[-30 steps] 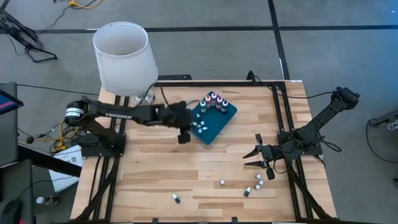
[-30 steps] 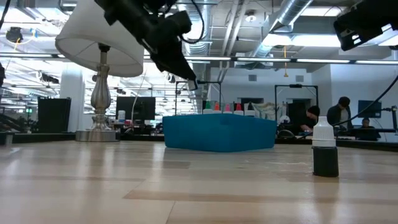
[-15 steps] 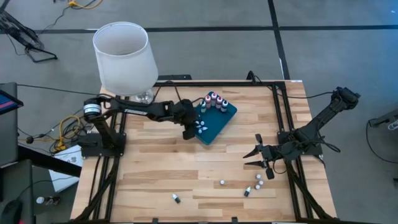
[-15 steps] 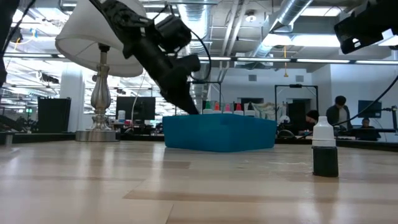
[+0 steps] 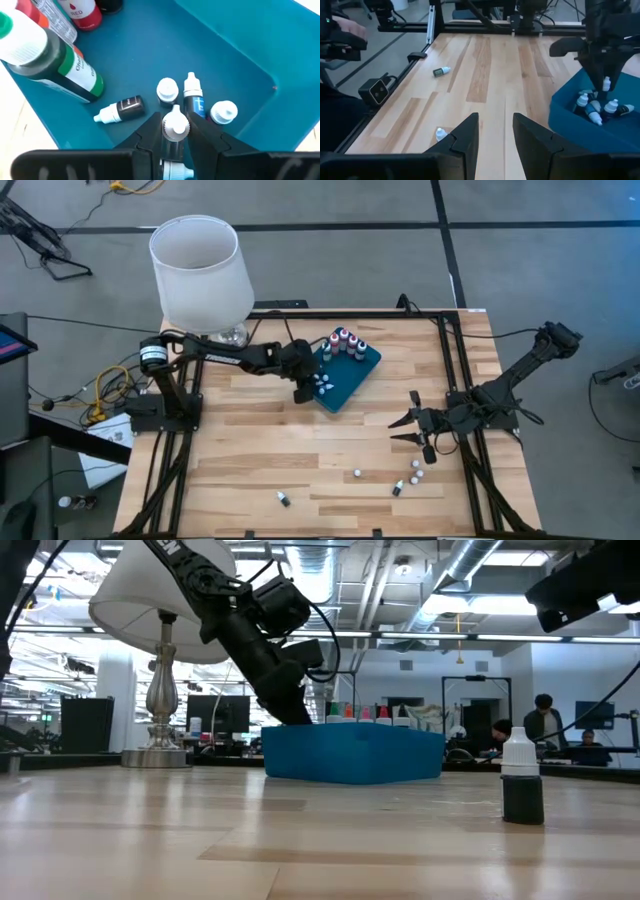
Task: Pick & Place food coloring
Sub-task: Put the small red food coloring bottle into the blue container
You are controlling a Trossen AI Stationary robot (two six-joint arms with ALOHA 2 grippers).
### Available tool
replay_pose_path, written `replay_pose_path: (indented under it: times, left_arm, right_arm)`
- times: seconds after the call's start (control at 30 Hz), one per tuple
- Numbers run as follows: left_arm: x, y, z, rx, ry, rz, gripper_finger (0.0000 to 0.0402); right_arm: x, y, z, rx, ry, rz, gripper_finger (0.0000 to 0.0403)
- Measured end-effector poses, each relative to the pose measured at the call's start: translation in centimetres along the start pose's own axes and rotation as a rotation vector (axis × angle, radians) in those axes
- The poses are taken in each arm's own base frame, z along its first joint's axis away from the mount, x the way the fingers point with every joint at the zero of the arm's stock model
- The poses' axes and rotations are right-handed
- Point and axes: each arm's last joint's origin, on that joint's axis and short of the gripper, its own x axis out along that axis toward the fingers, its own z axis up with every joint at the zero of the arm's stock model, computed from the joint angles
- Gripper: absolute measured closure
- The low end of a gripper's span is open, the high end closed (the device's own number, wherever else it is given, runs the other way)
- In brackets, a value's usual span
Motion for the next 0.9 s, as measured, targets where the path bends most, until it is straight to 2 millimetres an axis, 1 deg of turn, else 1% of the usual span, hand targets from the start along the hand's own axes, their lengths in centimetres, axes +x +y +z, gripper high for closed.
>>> replay_pose_path:
  times: [0.4, 0.9]
  left_arm:
    - [-0.04, 0.85, -0.37, -0.021, 0.026, 0.008, 0.0331]
    - [-0.06, 0.8, -0.57, -0.024, 0.043, -0.019, 0.0331]
  right_arm:
    - [0.0, 0.0, 0.01, 0.002, -0.001, 0.001, 0.029]
    - [0.0, 0.01, 0.01, 0.002, -0.001, 0.002, 0.029]
